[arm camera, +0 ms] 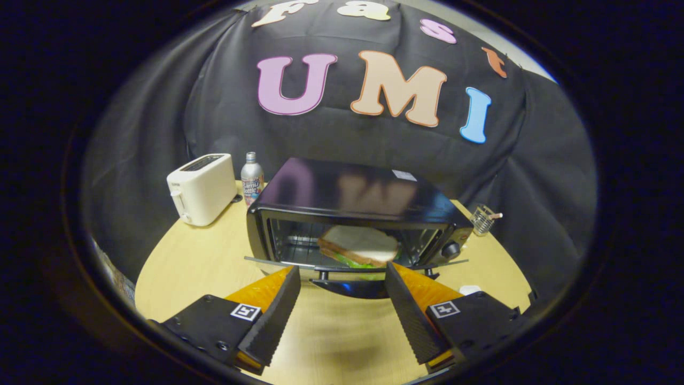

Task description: Open the toaster oven, put the food inside, and close the toaster oven door.

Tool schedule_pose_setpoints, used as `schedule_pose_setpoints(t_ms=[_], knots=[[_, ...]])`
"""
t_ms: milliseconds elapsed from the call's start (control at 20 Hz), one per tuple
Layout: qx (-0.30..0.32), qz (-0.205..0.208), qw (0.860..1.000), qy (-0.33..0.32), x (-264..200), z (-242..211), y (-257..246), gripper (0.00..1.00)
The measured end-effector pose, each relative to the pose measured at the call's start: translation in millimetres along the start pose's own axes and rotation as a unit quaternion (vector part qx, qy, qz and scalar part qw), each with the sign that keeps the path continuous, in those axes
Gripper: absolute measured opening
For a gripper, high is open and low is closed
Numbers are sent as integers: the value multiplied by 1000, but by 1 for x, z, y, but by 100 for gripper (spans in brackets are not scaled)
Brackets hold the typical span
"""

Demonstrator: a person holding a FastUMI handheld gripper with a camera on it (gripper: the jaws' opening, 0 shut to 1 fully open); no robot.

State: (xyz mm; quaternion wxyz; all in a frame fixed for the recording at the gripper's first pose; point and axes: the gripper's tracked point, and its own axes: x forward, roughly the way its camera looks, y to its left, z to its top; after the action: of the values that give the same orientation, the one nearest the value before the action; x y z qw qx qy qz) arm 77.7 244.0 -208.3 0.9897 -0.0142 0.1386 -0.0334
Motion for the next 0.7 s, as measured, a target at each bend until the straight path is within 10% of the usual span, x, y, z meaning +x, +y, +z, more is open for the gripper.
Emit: schedule_pose_setpoints(t_ms=[700], knots=[[27, 3, 999, -40, 36, 36, 4, 99]])
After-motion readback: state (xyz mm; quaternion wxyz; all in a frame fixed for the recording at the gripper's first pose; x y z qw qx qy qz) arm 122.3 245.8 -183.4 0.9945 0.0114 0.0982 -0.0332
